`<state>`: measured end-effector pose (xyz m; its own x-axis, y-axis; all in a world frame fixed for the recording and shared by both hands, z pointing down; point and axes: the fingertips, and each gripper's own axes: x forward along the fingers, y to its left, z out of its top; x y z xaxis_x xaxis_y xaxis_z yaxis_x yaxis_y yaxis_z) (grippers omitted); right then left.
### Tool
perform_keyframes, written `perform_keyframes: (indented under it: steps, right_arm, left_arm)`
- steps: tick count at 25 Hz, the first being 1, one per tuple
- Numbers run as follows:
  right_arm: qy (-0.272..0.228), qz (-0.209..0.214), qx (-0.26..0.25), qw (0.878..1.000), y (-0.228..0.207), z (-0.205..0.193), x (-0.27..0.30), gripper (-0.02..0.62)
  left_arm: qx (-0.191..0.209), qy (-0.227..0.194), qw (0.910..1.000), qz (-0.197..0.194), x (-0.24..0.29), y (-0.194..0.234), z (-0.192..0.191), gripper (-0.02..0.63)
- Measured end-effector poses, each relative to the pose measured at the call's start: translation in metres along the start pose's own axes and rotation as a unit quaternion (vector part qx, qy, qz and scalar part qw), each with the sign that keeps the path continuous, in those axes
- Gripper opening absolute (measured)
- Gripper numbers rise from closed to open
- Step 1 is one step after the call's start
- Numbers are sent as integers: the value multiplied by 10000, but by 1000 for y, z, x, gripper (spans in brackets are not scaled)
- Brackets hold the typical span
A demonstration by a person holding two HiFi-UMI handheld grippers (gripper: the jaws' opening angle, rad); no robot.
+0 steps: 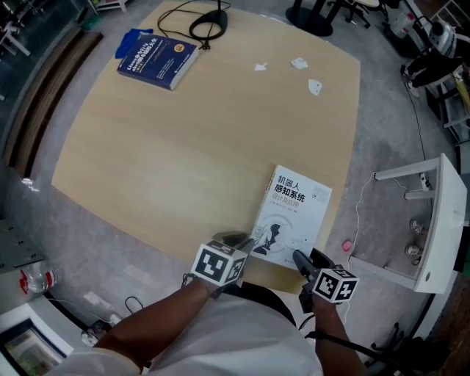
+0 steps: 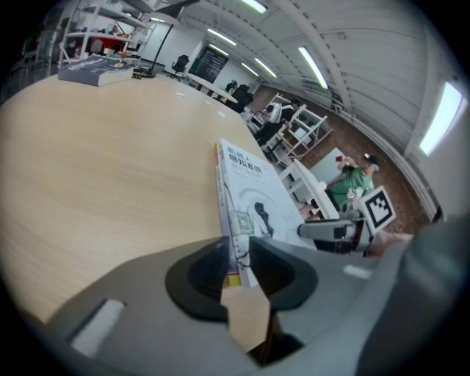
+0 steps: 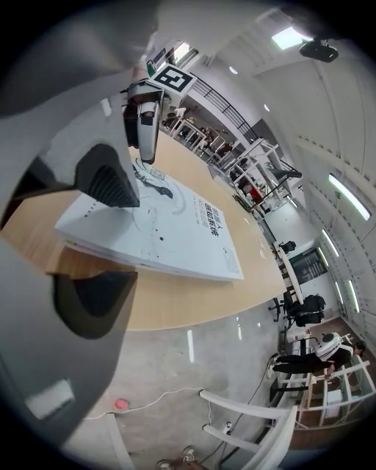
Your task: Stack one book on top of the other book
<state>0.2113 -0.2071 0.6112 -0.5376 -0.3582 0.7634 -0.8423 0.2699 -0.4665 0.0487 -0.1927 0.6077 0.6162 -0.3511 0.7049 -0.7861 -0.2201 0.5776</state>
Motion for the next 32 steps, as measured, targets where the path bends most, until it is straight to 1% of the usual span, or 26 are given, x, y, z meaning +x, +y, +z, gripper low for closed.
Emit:
perform_keyframes:
  steps: [3, 7, 8, 10, 15, 18, 21, 23, 26, 28, 29, 30, 31, 32]
  right_arm:
    - [3, -15, 74, 10000, -2, -4, 2, 273]
    - [20, 18, 64, 10000, 1, -4, 5, 272]
    - [21, 32, 96, 9999, 2, -4, 6, 235]
    - [-6, -12, 127, 9999, 3, -5, 7, 233]
    - [-78, -31, 119, 9999, 3, -6, 8, 235]
    - [-191, -58, 181, 9996, 2, -1, 0, 235]
    - [-498, -208, 189, 9984, 6, 5, -19, 235]
    - [-724, -340, 142, 9967, 13, 5, -34, 235]
    - [-1067, -606, -13, 9924, 25, 1, -59, 235]
    - [-1287, -678, -59, 9893, 37, -4, -76, 229]
    - [-1380, -673, -84, 9881, 45, -7, -85, 194]
    - [-1451, -654, -133, 9872, 54, -12, -95, 143]
    - [-1500, -617, -214, 9865, 62, -16, -104, 86]
    - [-1543, -549, -316, 9860, 70, -18, -111, 18]
  left_arm:
    - [22, 62, 9999, -95, 9, -4, -7, 107]
    - [115, 66, 9999, -95, 13, -2, -6, 106]
    - [147, 60, 9998, -95, 14, -2, -6, 106]
    - [196, 33, 9998, -96, 15, -2, -7, 107]
    - [150, -14, 9998, -147, 14, -1, -7, 107]
    - [442, 0, 9989, -155, 14, -3, -5, 105]
    - [837, 35, 9963, -191, 8, -6, -4, 103]
    - [1046, 51, 9940, -306, 2, -10, -3, 97]
    - [1417, 125, 9884, -537, -8, -22, -5, 85]
    - [1729, 171, 9829, -605, -17, -30, -8, 74]
    - [1870, 174, 9803, -614, -23, -35, -10, 69]
    - [1982, 156, 9781, -623, -30, -41, -14, 62]
    - [2059, 107, 9764, -638, -37, -48, -17, 56]
    - [2109, 29, 9753, -662, -44, -55, -19, 35]
